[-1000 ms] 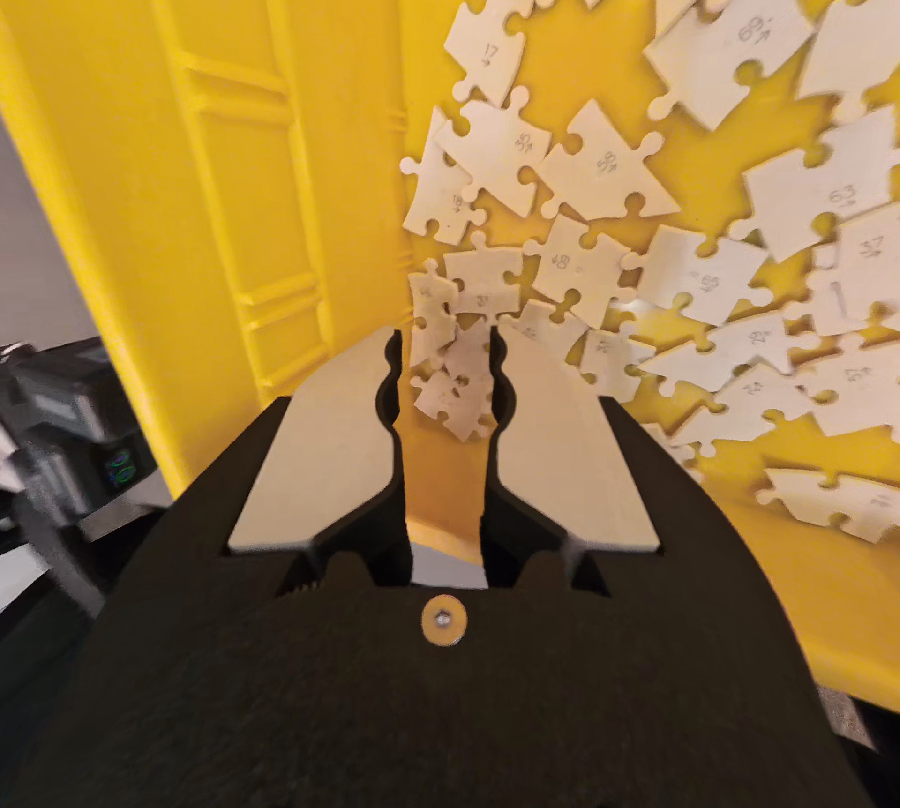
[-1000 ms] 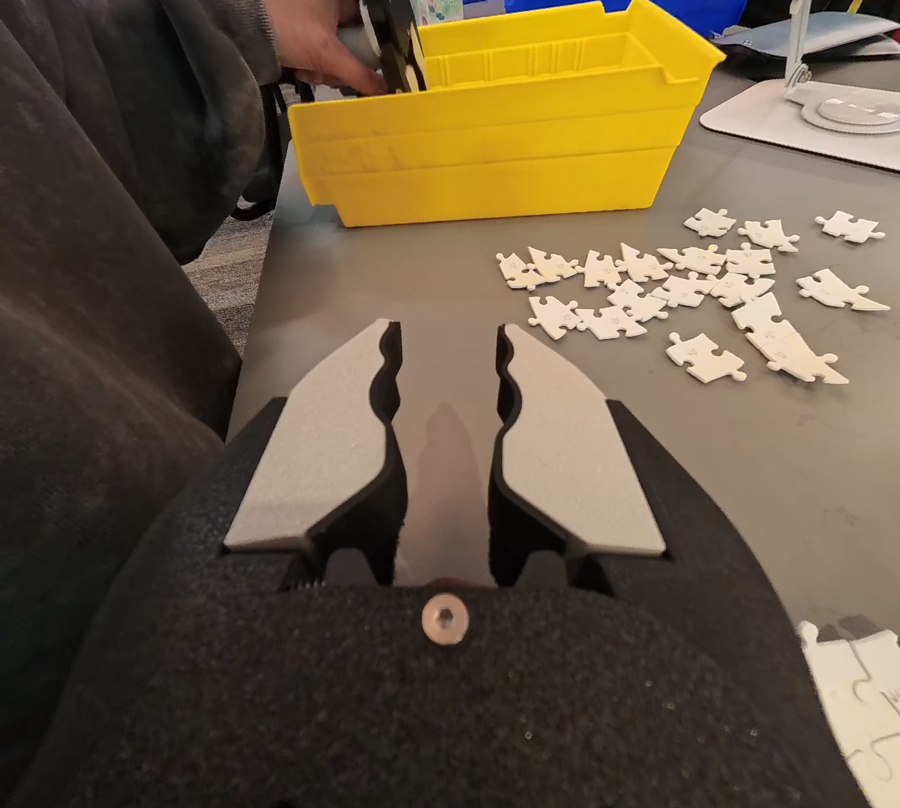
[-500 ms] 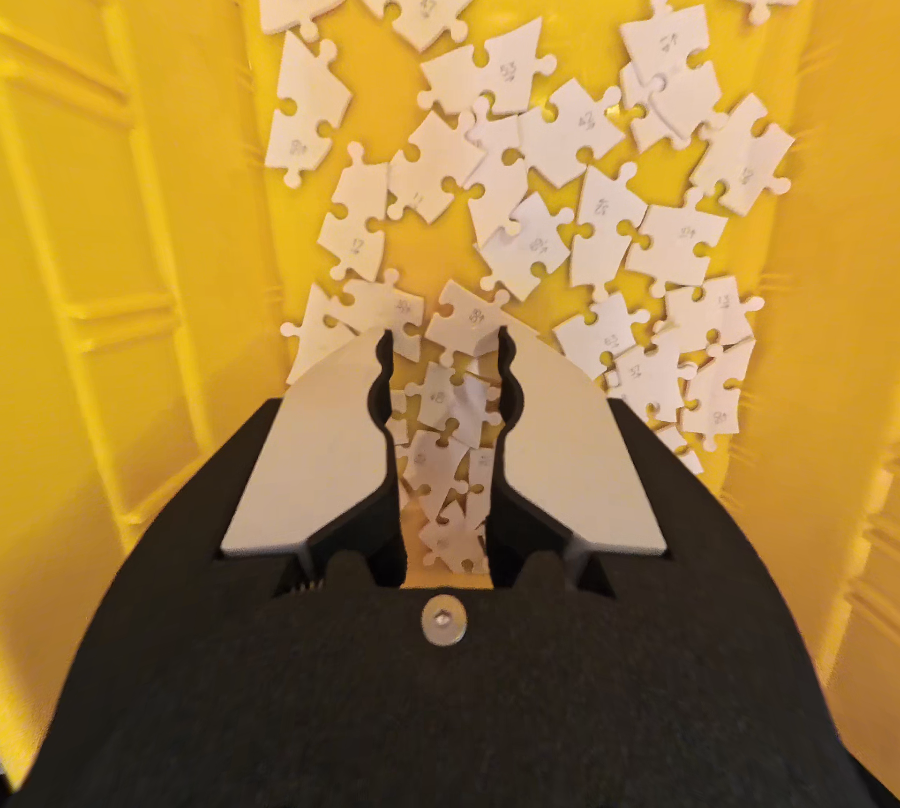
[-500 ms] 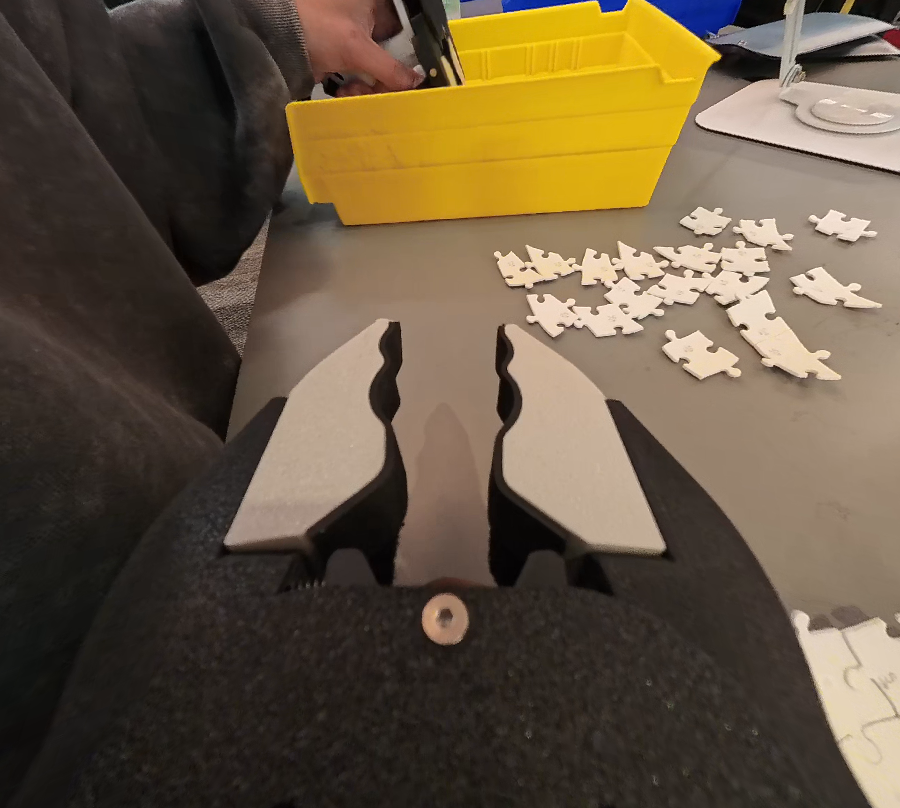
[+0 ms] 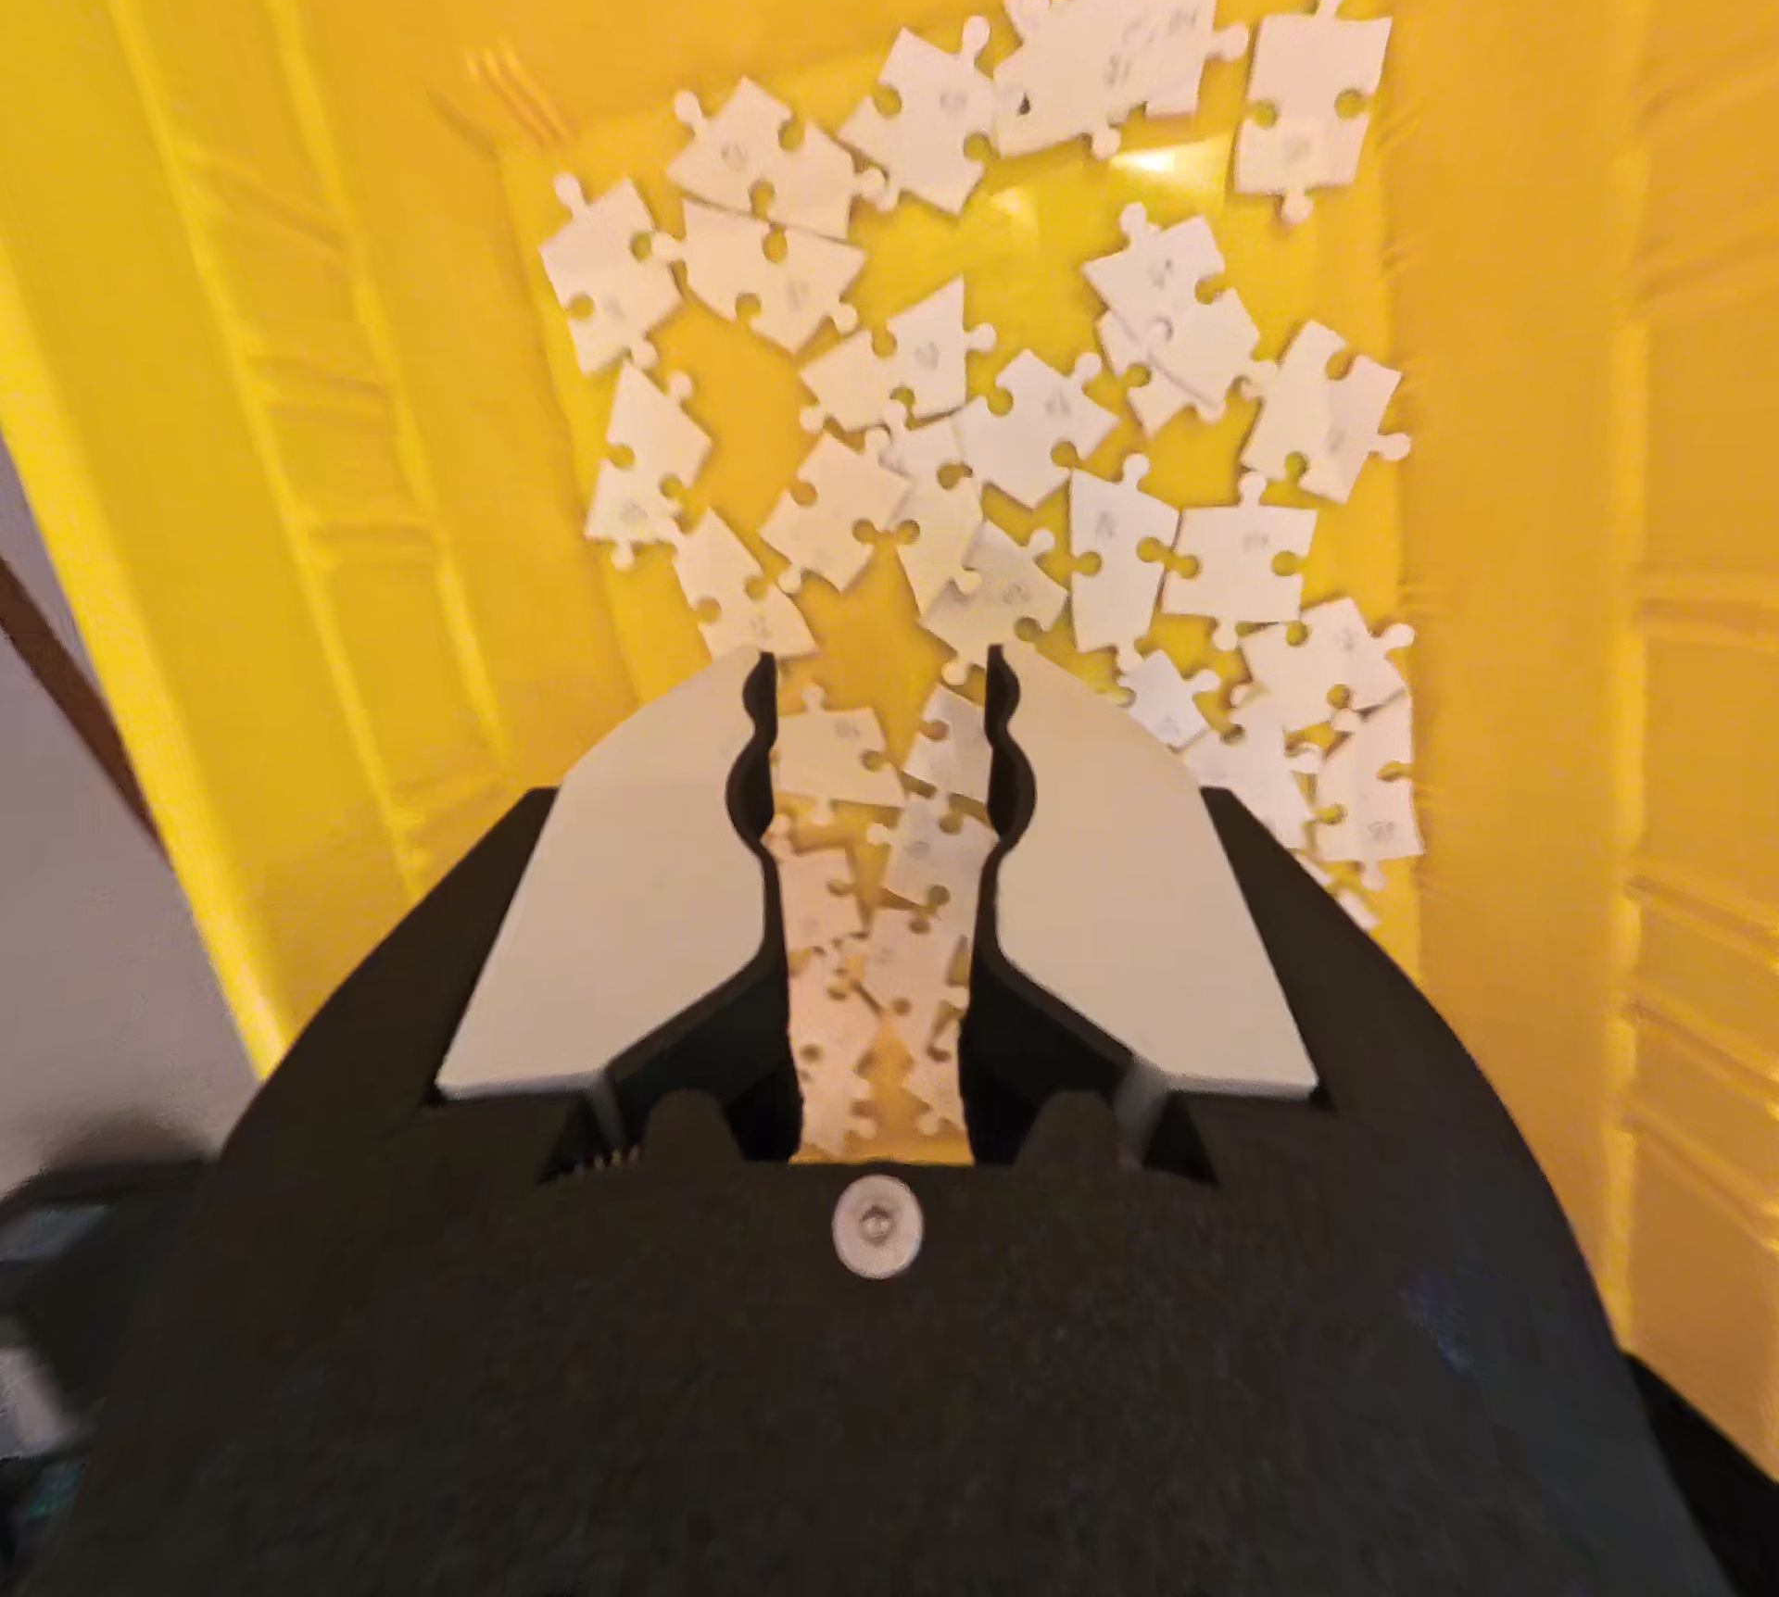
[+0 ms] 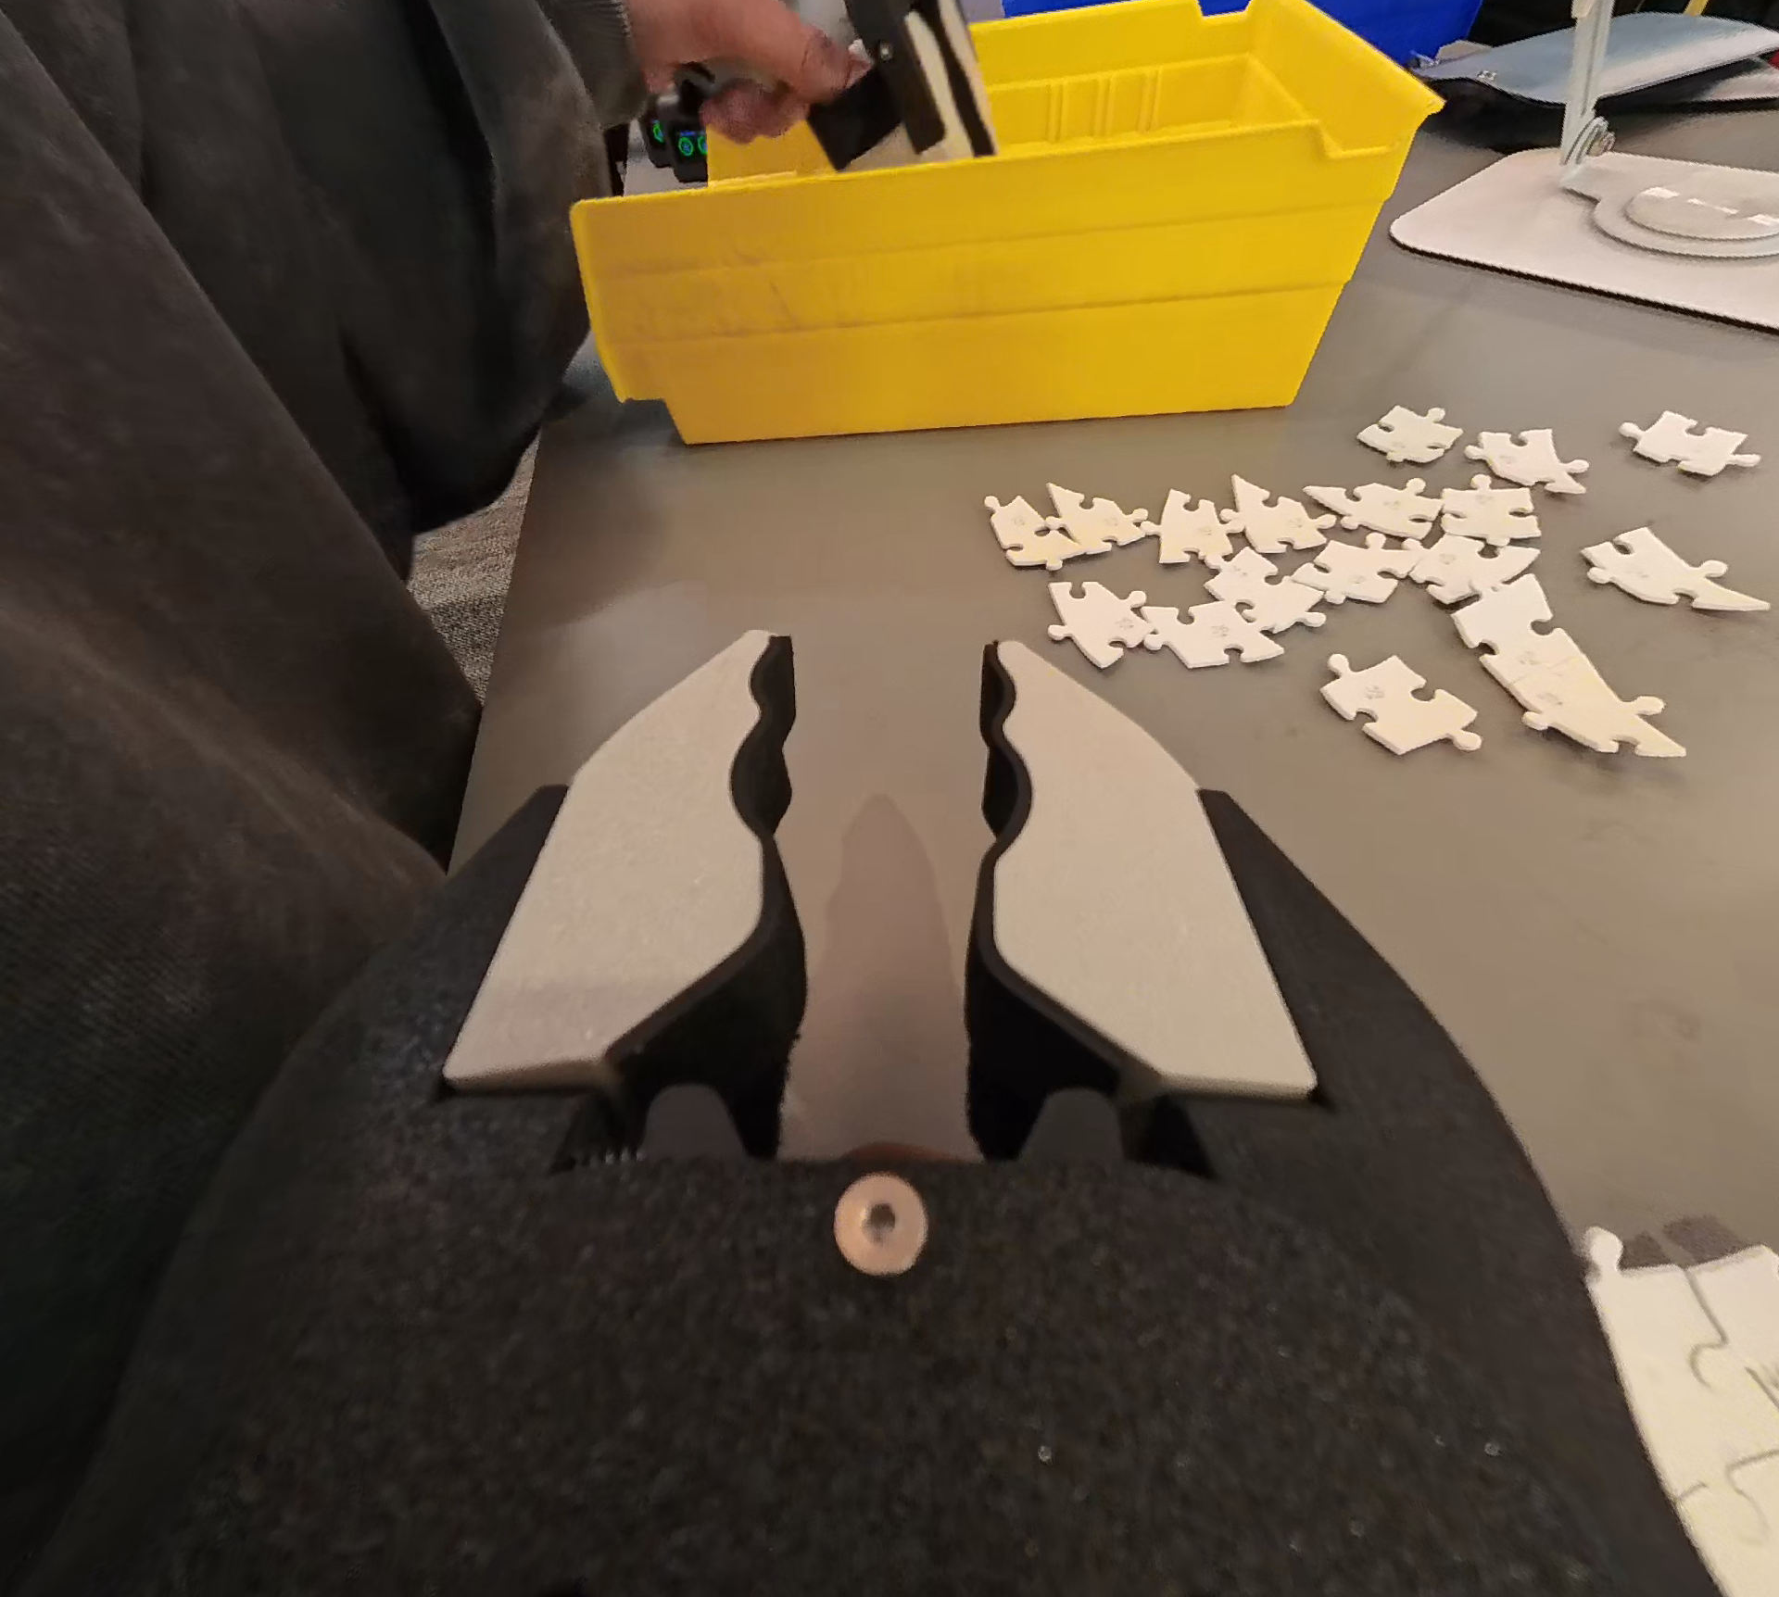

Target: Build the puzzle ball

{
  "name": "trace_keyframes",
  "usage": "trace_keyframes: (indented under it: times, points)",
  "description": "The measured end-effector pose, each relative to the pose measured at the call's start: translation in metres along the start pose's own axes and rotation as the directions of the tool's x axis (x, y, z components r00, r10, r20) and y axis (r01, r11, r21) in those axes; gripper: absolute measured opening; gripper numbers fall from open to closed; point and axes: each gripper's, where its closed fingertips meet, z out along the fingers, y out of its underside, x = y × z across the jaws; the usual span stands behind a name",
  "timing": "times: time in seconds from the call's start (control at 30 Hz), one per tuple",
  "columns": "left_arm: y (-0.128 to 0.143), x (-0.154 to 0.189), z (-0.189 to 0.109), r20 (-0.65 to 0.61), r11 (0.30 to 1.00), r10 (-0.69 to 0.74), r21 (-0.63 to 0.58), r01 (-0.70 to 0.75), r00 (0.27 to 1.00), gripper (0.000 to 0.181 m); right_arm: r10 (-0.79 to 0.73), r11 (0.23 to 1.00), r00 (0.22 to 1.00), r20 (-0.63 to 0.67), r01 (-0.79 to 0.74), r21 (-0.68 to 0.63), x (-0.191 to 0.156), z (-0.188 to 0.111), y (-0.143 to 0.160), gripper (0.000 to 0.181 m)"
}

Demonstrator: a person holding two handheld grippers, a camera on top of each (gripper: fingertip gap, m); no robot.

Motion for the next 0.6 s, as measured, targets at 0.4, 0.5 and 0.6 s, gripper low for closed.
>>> trace_keyframes:
  times: [0.4, 0.5, 0.6]
  points:
    - [-0.016, -0.011, 0.039, -0.039, 0.859, 0.460, -0.232, -0.456, 0.887, 0.019, 0.000, 1.000, 1.000, -0.020, 0.000, 0.002, 0.004, -0.004, 0.000, 0.037]
    - [-0.012, -0.004, 0.039, -0.104, 0.870, 0.418, -0.241, -0.431, 0.902, 0.005, 0.005, 1.000, 1.000, -0.018, -0.005, 0.005, 0.005, -0.004, 0.000, 0.037]
    - [-0.009, -0.010, 0.040, -0.071, 0.875, 0.408, -0.254, -0.412, 0.910, 0.001, 0.008, 1.000, 1.000, -0.011, -0.008, 0.006, 0.005, -0.003, 0.000, 0.037]
